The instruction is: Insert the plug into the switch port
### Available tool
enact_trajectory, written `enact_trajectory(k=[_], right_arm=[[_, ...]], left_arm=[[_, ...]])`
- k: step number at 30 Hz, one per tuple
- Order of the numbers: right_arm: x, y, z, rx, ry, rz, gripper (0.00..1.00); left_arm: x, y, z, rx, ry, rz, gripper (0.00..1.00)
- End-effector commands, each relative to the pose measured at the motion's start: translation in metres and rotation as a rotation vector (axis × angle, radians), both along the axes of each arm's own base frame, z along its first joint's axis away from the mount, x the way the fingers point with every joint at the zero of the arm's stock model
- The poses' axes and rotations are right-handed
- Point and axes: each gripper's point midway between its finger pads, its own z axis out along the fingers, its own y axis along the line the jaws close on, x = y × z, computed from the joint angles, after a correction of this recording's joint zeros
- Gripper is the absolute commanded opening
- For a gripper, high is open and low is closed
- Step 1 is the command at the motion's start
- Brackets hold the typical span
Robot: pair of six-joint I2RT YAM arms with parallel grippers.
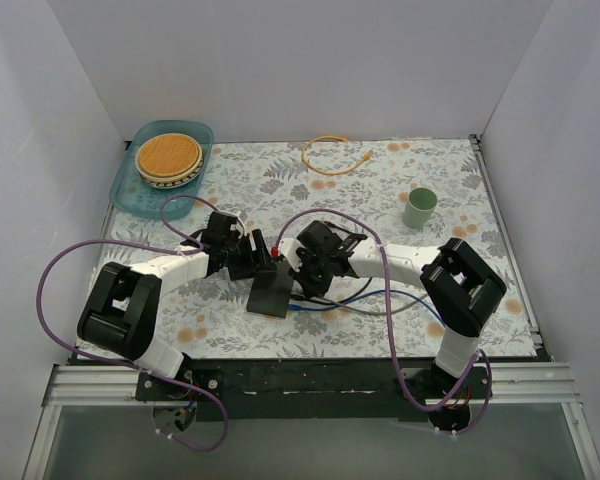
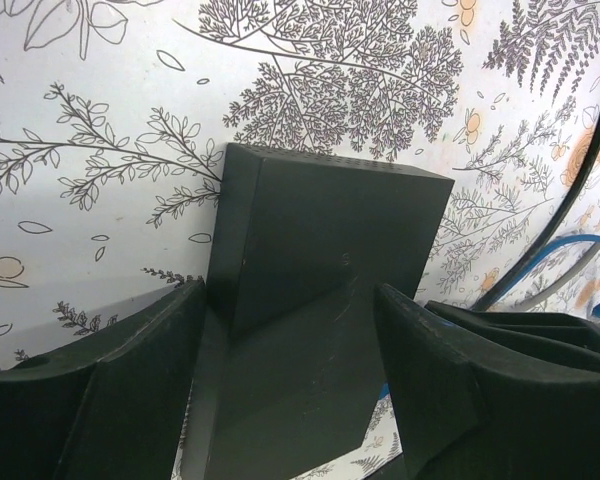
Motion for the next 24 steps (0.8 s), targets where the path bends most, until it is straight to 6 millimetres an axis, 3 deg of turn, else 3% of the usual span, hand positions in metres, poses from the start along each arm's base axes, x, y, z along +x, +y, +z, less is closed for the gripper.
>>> enact_trajectory(k=[1,11,24], right_arm=[[0.013,0.011,0.021,0.062,-0.068,-0.040,0.01],[0.020,0.008,0.020,0.035,-0.079,-0.084,0.01],[0.006,0.019,0.032,0.125,-0.047,-0.012,0.01]], left_arm=[[0.004,-0.011,0.014,-0.062,-0.043,-0.040,0.66],[0.002,-0.009,0.012,-0.051,-0.035,-0.040,0.66],[0.004,-0.018,0.017,-0.094,-0.035,-0.058,0.66]])
